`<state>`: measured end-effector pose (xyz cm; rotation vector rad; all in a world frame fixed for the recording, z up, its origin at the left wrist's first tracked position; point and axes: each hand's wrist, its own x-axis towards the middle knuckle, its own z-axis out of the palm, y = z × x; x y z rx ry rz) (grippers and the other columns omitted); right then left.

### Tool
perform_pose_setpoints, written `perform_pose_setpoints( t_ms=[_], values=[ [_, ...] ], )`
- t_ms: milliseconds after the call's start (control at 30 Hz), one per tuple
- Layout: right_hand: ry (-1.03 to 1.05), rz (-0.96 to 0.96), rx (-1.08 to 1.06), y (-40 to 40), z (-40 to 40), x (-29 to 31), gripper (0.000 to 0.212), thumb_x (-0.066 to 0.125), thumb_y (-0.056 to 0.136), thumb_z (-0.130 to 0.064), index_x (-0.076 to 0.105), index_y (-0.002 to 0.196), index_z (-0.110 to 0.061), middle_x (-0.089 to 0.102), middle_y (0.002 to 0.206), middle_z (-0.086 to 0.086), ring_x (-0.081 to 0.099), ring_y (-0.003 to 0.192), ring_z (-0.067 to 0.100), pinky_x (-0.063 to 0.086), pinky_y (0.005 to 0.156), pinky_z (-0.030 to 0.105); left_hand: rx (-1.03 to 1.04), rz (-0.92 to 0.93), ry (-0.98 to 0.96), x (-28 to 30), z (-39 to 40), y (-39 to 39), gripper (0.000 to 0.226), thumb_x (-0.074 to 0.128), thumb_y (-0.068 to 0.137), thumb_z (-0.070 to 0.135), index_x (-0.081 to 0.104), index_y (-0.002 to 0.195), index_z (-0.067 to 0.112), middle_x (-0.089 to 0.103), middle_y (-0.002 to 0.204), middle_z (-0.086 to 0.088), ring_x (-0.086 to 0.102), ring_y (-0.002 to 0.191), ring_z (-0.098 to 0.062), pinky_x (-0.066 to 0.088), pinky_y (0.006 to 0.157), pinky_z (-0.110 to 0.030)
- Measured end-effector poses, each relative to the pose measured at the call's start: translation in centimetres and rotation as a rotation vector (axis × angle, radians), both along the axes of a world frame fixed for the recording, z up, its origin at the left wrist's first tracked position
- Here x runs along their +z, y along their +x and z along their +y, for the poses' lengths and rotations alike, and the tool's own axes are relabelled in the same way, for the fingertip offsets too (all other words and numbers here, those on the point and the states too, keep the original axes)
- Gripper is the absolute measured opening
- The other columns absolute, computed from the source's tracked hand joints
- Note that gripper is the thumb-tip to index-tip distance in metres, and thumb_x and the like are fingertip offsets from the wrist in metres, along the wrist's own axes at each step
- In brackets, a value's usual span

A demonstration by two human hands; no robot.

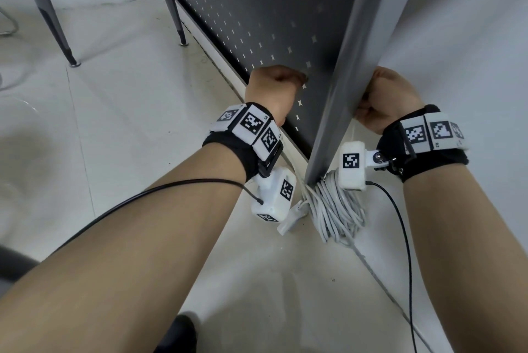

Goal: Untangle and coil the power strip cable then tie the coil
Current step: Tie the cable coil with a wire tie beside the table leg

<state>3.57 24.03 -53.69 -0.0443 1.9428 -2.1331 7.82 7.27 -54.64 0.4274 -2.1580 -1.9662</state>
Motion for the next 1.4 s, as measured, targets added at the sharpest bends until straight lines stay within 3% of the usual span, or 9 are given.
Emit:
perform_pose_setpoints(
  t_ms=[67, 133, 200, 300, 600, 900, 1033, 1133, 1400],
  values=[
    [0.026, 0.001, -0.007, -0.5, -0.2, -0.3, 0.072, 0.024, 0.085, 0.017, 0.073, 0.051, -0.024, 0.057, 0.045, -0.008, 0.033, 0.033, 0.005, 0.023, 0.04, 0.015, 0.038, 0.009, 0.007, -0.1, -0.1, -0.5, 0.01, 0.067, 0.086, 0.017, 0.077, 0.089, 0.018, 0.057, 0.056, -0.008, 0.037, 0.039, -0.01, 0.034, 0.052, -0.016],
    [0.047, 0.002, 0.002, -0.9, -0.2, -0.6, 0.071, 0.029, 0.087, 0.017, 0.074, 0.051, -0.024, 0.062, 0.048, -0.006, 0.043, 0.034, 0.005, 0.029, 0.038, 0.014, 0.073, 0.011, 0.01, -0.3, 0.1, -0.9, 0.011, 0.067, 0.084, 0.018, 0.078, 0.089, 0.017, 0.062, 0.078, -0.008, 0.034, 0.046, -0.021, 0.037, 0.061, -0.022],
    [0.032, -0.005, 0.034, -1.3, -0.3, -0.9, 0.066, 0.036, 0.09, 0.015, 0.074, 0.052, -0.023, 0.066, 0.051, -0.003, 0.056, 0.039, 0.008, 0.04, 0.039, 0.015, 0.089, 0.012, 0.013, -0.5, 0.2, -1.4, 0.013, 0.065, 0.084, 0.017, 0.078, 0.088, 0.018, 0.064, 0.082, -0.008, 0.037, 0.046, -0.015, 0.037, 0.064, -0.024],
    [-0.012, 0.001, 0.077, -1.8, -0.4, -1.2, 0.056, 0.047, 0.092, 0.012, 0.076, 0.056, -0.019, 0.07, 0.058, 0.002, 0.068, 0.051, 0.014, 0.053, 0.048, 0.023, 0.081, -0.002, 0.003, -0.8, 0.2, -2.1, 0.013, 0.065, 0.085, 0.018, 0.078, 0.089, 0.02, 0.067, 0.073, -0.008, 0.042, 0.047, -0.011, 0.037, 0.06, -0.021],
    [0.039, -0.002, 0.015, -2.2, -1.0, -1.1, 0.021, 0.055, 0.093, 0.005, 0.066, 0.081, -0.008, 0.069, 0.059, 0.003, 0.067, 0.054, 0.017, 0.054, 0.051, 0.026, 0.06, -0.05, -0.024, -1.7, -1.3, -2.9, 0.026, 0.06, 0.084, 0.011, 0.073, 0.066, 0.024, 0.063, 0.05, 0.009, 0.048, 0.045, -0.009, 0.032, 0.051, -0.018],
    [0.072, -0.103, -0.029, -1.9, -0.9, -1.9, 0.028, 0.048, 0.093, 0.009, 0.058, 0.073, -0.007, 0.063, 0.047, 0.002, 0.063, 0.041, 0.015, 0.049, 0.041, 0.021, 0.044, -0.196, 0.106, -3.2, -1.5, -2.1, 0.006, 0.07, 0.084, 0.008, 0.075, 0.084, 0.006, 0.075, 0.078, -0.01, 0.048, 0.038, -0.006, 0.033, 0.039, -0.012],
    [0.086, -0.13, -0.014, -2.0, -0.7, -2.8, 0.034, 0.048, 0.093, 0.009, 0.063, 0.067, -0.008, 0.064, 0.048, 0.003, 0.064, 0.042, 0.015, 0.05, 0.042, 0.021, 0.057, -0.226, 0.144, -3.7, -0.9, -2.4, 0.012, 0.065, 0.089, 0.015, 0.074, 0.089, 0.006, 0.068, 0.072, -0.002, 0.048, 0.046, -0.008, 0.034, 0.037, -0.014],
    [0.084, -0.122, -0.003, -2.3, -0.8, -3.1, 0.05, 0.048, 0.092, 0.01, 0.068, 0.052, -0.013, 0.063, 0.048, 0.002, 0.063, 0.042, 0.015, 0.049, 0.041, 0.021, 0.008, -0.219, 0.105, -3.8, -1.2, -2.5, 0.016, 0.066, 0.085, 0.001, 0.076, 0.097, 0.005, 0.069, 0.078, -0.001, 0.05, 0.048, -0.003, 0.035, 0.039, -0.013],
    [0.124, -0.128, -0.042, -2.4, -0.9, -3.4, 0.026, 0.05, 0.093, 0.006, 0.06, 0.074, -0.008, 0.064, 0.048, 0.001, 0.063, 0.042, 0.014, 0.048, 0.041, 0.021, 0.025, -0.185, 0.105, -3.6, -0.9, -1.8, 0.018, 0.062, 0.087, -0.004, 0.076, 0.097, 0.001, 0.062, 0.07, -0.005, 0.047, 0.048, -0.009, 0.034, 0.04, -0.015]
  ],
)
